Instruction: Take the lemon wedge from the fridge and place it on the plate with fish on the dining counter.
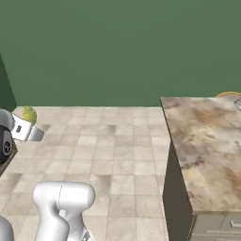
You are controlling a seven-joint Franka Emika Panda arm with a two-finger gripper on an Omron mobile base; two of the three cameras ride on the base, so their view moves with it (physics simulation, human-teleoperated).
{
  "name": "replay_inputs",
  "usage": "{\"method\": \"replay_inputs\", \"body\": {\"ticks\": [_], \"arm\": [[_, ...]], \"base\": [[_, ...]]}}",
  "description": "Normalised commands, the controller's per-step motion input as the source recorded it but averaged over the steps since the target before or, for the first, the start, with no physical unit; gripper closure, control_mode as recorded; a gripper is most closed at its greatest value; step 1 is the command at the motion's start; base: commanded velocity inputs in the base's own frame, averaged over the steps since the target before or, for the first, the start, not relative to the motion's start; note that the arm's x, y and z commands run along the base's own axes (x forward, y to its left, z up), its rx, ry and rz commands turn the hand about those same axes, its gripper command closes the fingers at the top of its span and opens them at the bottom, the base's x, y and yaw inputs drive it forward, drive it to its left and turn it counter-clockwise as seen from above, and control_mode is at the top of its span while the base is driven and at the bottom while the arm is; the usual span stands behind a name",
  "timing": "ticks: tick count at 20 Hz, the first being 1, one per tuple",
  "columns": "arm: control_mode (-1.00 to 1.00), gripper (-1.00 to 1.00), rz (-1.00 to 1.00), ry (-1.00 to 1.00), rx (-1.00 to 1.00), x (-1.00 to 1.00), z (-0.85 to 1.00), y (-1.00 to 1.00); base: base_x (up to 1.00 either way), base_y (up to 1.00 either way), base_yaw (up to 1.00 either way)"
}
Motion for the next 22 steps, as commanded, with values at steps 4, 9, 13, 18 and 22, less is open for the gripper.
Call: {"method": "replay_inputs", "body": {"ticks": [4,9,13,18,22], "arm": [[1.00,1.00,0.00,0.00,0.00,0.00,0.00,0.00],[1.00,1.00,0.00,0.00,0.00,0.00,0.00,0.00],[1.00,1.00,0.00,0.00,0.00,0.00,0.00,0.00],[1.00,1.00,0.00,0.00,0.00,0.00,0.00,0.00],[1.00,1.00,0.00,0.00,0.00,0.00,0.00,0.00]], "base": [[1.00,0.51,-0.44],[1.00,0.24,-0.40],[1.00,0.35,-0.47],[1.00,0.66,-0.48],[1.00,0.72,-0.52]]}}
